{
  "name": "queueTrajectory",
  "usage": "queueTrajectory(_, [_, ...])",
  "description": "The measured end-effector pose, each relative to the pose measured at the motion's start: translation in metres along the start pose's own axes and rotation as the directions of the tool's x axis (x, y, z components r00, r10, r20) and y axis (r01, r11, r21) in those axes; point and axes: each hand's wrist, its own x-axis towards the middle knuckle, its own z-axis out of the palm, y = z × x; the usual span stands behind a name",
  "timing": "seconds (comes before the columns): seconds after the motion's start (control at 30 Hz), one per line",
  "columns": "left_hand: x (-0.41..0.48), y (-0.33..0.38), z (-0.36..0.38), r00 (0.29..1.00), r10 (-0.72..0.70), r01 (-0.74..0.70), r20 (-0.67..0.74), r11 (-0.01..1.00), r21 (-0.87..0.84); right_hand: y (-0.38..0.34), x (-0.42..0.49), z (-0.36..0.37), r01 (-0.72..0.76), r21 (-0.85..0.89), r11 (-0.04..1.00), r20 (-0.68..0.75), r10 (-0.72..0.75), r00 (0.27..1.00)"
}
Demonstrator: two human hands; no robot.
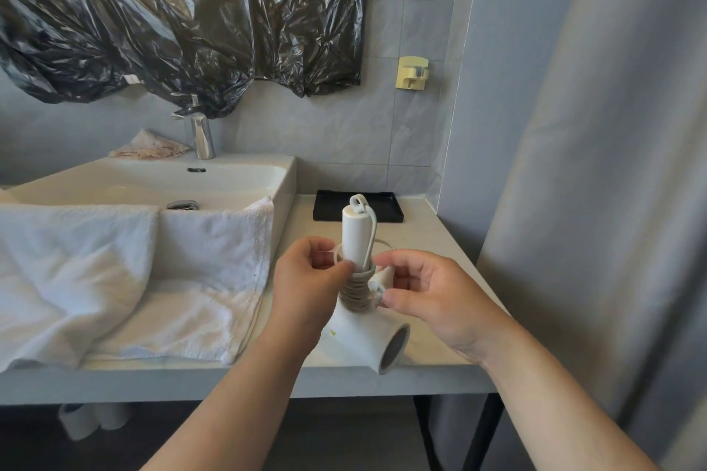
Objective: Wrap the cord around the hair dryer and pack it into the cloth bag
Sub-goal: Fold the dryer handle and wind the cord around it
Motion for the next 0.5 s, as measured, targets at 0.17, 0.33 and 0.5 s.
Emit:
queueTrajectory(0.17, [0.006, 0.003, -0.01, 0.946, -0.204, 0.256, 0.253, 0.946, -0.197, -0.003, 0.01, 0.011, 0.057, -0.017, 0.998, -0.167, -0.059, 0.984])
queueTrajectory(0.33, [0.006, 0.006, -0.013, 0.908, -0.253, 0.336, 0.333, 0.916, -0.219, 0.003, 0.017, 0.02, 0.036, -0.423, 0.905, -0.334, -0.193, 0.923])
queueTrajectory(0.5, [0.005, 0.006, -0.012, 0.884, -0.251, 0.377, 0.395, 0.881, -0.286, 0.009, 0.02, 0.029, 0.094, -0.486, 0.869, -0.311, -0.272, 0.91])
